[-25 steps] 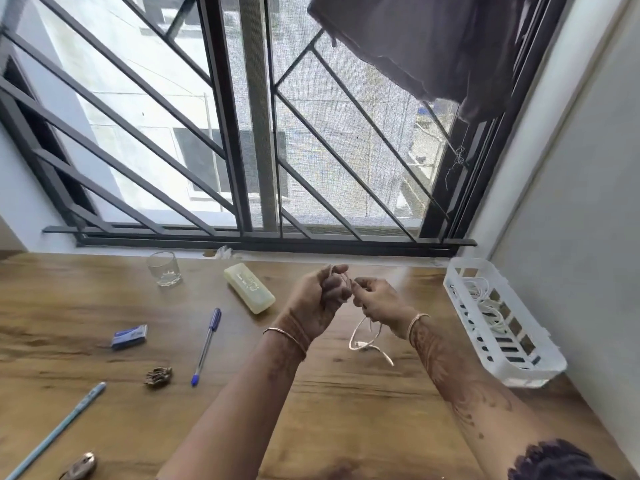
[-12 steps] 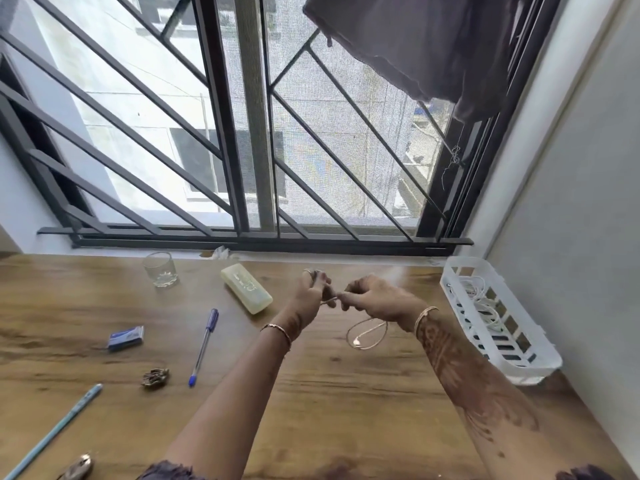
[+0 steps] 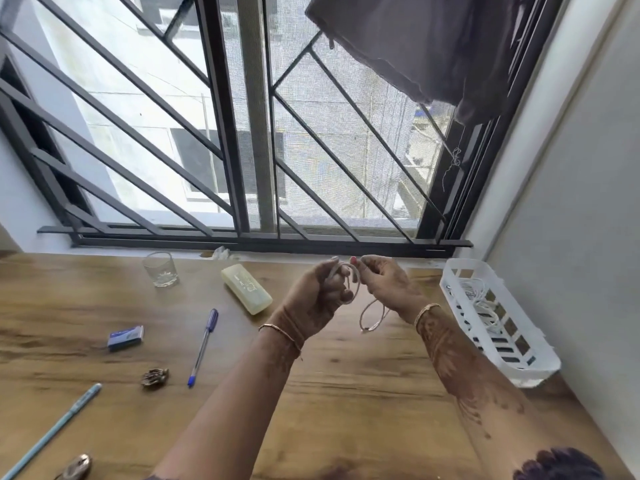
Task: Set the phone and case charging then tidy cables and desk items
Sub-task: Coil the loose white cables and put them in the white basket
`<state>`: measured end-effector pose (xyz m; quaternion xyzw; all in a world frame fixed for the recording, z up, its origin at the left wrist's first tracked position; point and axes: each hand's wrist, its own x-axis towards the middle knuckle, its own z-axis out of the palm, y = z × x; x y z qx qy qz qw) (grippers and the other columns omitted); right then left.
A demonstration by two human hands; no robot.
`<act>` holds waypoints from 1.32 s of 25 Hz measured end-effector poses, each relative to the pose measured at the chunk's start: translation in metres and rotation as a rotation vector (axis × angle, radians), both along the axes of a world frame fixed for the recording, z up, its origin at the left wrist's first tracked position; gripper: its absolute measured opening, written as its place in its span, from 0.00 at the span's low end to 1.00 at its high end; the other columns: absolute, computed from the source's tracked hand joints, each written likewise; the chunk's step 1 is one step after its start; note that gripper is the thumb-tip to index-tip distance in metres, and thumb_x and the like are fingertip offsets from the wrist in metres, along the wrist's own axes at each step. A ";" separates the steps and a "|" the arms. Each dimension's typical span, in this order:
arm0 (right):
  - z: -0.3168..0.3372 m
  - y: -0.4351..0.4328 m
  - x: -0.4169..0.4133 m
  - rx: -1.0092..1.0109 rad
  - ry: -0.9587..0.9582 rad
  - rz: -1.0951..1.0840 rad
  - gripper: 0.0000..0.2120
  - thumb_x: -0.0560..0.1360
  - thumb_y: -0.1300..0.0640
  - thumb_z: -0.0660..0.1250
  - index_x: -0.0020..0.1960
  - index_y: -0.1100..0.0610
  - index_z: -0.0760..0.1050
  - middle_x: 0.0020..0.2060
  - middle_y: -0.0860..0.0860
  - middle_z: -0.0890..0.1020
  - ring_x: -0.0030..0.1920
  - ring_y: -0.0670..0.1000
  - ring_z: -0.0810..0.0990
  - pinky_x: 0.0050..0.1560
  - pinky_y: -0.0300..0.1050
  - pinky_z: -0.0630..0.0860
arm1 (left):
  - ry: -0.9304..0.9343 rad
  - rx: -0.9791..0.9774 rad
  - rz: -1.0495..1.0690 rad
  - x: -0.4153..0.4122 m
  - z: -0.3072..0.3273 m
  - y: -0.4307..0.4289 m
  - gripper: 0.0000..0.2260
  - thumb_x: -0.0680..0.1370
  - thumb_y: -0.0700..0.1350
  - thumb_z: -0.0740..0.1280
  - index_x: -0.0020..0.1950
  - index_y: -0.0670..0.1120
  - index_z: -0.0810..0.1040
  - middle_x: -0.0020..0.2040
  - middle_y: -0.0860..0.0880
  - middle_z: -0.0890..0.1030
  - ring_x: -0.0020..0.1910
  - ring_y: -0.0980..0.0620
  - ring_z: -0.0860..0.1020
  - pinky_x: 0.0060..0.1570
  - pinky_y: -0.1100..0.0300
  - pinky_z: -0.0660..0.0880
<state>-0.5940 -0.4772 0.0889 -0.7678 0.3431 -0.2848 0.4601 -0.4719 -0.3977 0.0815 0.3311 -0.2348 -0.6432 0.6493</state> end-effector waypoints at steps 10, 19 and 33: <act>-0.021 0.037 0.000 0.298 0.178 0.317 0.08 0.81 0.62 0.57 0.49 0.61 0.75 0.30 0.51 0.74 0.29 0.47 0.71 0.29 0.34 0.69 | -0.116 -0.048 0.412 0.012 -0.001 -0.024 0.15 0.84 0.43 0.50 0.48 0.37 0.72 0.26 0.49 0.79 0.26 0.52 0.78 0.44 0.57 0.74; -0.002 0.020 -0.010 0.137 0.447 0.385 0.08 0.76 0.63 0.63 0.49 0.64 0.79 0.30 0.50 0.78 0.30 0.47 0.76 0.33 0.35 0.73 | -1.309 0.132 0.111 0.008 -0.035 -0.007 0.12 0.83 0.42 0.55 0.39 0.45 0.68 0.32 0.47 0.76 0.23 0.59 0.73 0.28 0.63 0.70; -0.010 0.006 -0.010 -0.215 0.285 0.026 0.12 0.78 0.53 0.63 0.37 0.54 0.75 0.30 0.51 0.74 0.32 0.48 0.70 0.35 0.43 0.69 | -0.186 0.121 -0.049 0.012 -0.015 0.002 0.23 0.83 0.51 0.50 0.38 0.41 0.75 0.19 0.55 0.59 0.15 0.59 0.56 0.31 0.65 0.62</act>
